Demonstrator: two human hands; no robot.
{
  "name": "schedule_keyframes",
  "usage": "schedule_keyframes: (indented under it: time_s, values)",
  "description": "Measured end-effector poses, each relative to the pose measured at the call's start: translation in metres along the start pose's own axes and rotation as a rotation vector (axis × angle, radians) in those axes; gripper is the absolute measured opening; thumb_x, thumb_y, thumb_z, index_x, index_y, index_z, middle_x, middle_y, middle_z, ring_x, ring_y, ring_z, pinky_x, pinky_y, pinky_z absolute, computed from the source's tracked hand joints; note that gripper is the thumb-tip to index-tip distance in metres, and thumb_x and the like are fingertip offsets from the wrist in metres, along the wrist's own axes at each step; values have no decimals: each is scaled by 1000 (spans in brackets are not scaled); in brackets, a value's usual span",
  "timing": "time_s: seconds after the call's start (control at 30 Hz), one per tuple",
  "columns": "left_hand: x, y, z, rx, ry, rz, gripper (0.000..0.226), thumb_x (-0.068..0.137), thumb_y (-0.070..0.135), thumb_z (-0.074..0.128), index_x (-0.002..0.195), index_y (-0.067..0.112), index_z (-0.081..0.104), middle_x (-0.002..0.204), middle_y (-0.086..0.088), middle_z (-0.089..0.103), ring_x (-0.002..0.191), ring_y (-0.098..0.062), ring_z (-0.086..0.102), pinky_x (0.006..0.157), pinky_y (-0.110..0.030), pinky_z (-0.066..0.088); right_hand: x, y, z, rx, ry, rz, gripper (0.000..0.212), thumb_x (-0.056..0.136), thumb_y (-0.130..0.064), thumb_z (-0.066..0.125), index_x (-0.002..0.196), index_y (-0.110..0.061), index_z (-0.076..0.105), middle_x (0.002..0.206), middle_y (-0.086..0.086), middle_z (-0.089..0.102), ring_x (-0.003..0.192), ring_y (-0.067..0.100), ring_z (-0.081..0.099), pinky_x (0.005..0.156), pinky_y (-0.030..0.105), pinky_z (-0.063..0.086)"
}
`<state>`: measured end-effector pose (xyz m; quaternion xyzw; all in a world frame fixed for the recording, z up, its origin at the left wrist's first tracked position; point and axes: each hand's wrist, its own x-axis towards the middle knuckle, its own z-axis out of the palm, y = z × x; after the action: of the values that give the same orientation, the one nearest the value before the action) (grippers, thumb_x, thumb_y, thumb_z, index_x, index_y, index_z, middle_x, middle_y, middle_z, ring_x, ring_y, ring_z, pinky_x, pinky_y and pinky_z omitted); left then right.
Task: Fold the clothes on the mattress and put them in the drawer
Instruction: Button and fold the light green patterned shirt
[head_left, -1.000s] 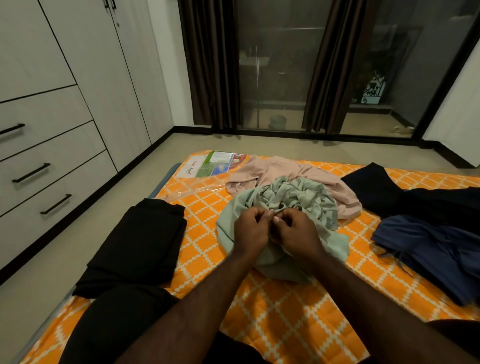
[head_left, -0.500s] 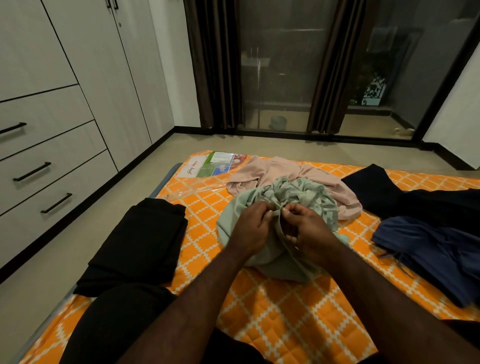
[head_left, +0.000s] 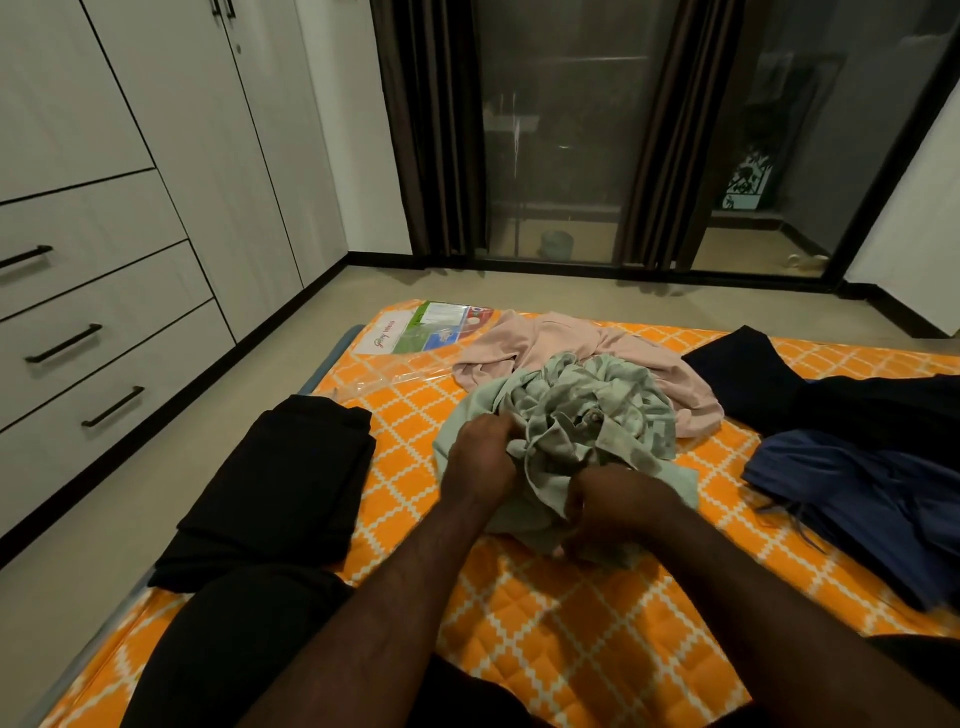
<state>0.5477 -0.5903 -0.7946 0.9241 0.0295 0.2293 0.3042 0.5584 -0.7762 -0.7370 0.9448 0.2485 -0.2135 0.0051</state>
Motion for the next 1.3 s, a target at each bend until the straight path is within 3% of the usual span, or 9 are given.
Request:
schedule_keyframes:
  time_s: [0.13,0.27,0.37,0.6,0.73,0.87,1.0,1.2,1.3]
  values:
    - [4,-8,-3,185,3,7,19,93,14,57,109,16,67,118,-10,60,105,-32,57,85,-45,53,7,-4,20,-2,247,-24,25,85,-40,66,103,-26,76,106,2,72,98,27,68,83,38,58]
    - [8,-18,-9,417,-12,58,8,82,25,64,86,18,67,88,-3,60,92,-30,58,62,-35,39,14,-4,16,196,261,-77,7,85,-34,76,89,-28,77,81,-9,66,80,13,65,64,24,45]
    - [8,-19,-9,504,-77,66,8,78,28,67,76,20,66,80,2,59,87,-28,59,59,-34,36,11,-9,15,619,213,-125,21,86,-27,82,68,-20,73,60,-8,62,57,6,56,55,20,42]
    - [8,2,-15,58,38,111,18,89,34,59,77,24,51,79,2,56,76,-19,49,62,-35,31,3,-23,11,1649,143,-184,2,91,-9,73,93,-10,75,82,6,75,69,15,71,53,25,53]
    - [12,24,-30,-134,193,188,6,86,6,55,81,9,54,74,-5,54,69,-17,43,61,-32,29,9,-26,13,1744,205,-196,5,95,-12,68,93,-12,73,87,5,75,78,17,71,60,27,56]
    - [12,36,-43,5,231,539,11,86,5,57,97,6,59,80,-12,56,75,-28,51,64,-40,43,13,-28,16,1801,277,-215,22,98,-9,61,115,3,68,113,22,72,106,35,70,85,39,60]
    - [10,51,-49,30,231,720,27,87,3,60,112,12,52,78,-14,53,68,-28,50,58,-35,41,12,-27,13,1878,333,-252,35,92,-11,62,122,6,62,118,29,67,108,40,67,88,44,57]
    - [5,46,-45,-70,218,670,31,92,10,57,121,19,53,78,-18,64,66,-33,64,53,-38,53,9,-25,7,1932,442,-249,9,101,-5,53,94,-3,58,80,11,61,62,12,65,52,22,53]
    - [2,48,-41,14,201,574,23,96,13,57,117,23,54,80,-9,53,64,-21,49,49,-33,42,8,-23,5,1986,427,-274,15,104,-5,50,90,-7,55,73,8,57,52,8,60,43,20,47]
